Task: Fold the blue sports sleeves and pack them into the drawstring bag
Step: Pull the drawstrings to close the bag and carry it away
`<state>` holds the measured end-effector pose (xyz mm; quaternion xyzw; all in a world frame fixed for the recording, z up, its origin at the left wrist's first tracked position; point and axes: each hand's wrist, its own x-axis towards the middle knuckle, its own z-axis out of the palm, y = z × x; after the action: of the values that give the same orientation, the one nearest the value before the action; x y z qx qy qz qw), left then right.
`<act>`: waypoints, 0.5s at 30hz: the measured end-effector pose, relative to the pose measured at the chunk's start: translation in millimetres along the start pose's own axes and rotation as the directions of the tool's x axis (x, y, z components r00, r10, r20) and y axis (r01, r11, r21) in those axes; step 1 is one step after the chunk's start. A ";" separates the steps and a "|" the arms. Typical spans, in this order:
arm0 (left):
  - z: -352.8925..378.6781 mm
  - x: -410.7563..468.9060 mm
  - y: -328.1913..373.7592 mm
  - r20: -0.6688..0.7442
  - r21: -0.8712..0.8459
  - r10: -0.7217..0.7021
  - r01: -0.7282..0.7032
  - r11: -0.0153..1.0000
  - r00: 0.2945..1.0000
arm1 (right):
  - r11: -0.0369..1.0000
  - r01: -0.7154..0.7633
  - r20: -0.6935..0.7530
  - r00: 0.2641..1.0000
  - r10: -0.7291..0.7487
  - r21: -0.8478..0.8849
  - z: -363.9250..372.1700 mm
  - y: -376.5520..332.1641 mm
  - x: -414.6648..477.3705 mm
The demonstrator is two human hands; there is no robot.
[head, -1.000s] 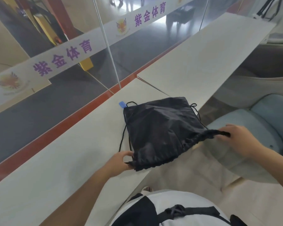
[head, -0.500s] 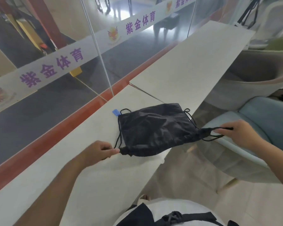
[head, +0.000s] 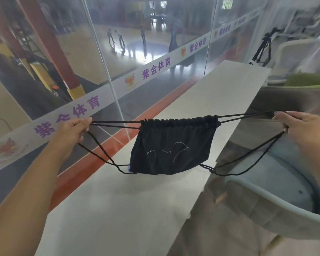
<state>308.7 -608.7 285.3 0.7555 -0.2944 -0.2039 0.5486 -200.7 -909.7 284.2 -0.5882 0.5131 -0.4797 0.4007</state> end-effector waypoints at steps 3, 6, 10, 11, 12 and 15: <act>-1.3 10.1 -5.8 -0.069 -0.049 -0.023 0.020 0.999 0.997 | 0.997 -0.080 -0.088 0.993 0.079 -0.004 -16.6 12.4 13.3; -16.4 16.3 -21.5 -0.168 -0.130 -0.062 0.040 0.991 0.984 | 0.975 -0.221 -0.172 0.962 0.215 -0.016 -43.9 38.4 21.1; -31.0 16.0 -47.1 -0.269 -0.192 -0.145 0.095 0.977 0.952 | 0.931 -0.364 -0.140 0.924 0.357 -0.024 -73.7 98.5 44.1; -29.8 14.0 -54.2 -0.277 -0.191 -0.167 0.116 0.975 0.946 | 0.929 -0.370 -0.136 0.922 0.364 -0.025 -73.1 106.4 44.7; -26.8 11.0 -60.7 -0.286 -0.179 -0.187 0.139 0.974 0.940 | 0.925 -0.378 -0.130 0.919 0.372 -0.024 -67.2 106.5 40.3; -16.7 1.8 -82.1 -0.359 -0.134 -0.260 0.226 0.965 0.897 | 0.896 -0.444 -0.157 0.885 0.438 -0.005 -34.7 101.3 11.0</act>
<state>338.8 -579.6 212.6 0.7859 -0.0788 -0.1363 0.5980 -256.6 -935.3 195.8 -0.4259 0.6719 -0.4091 0.4469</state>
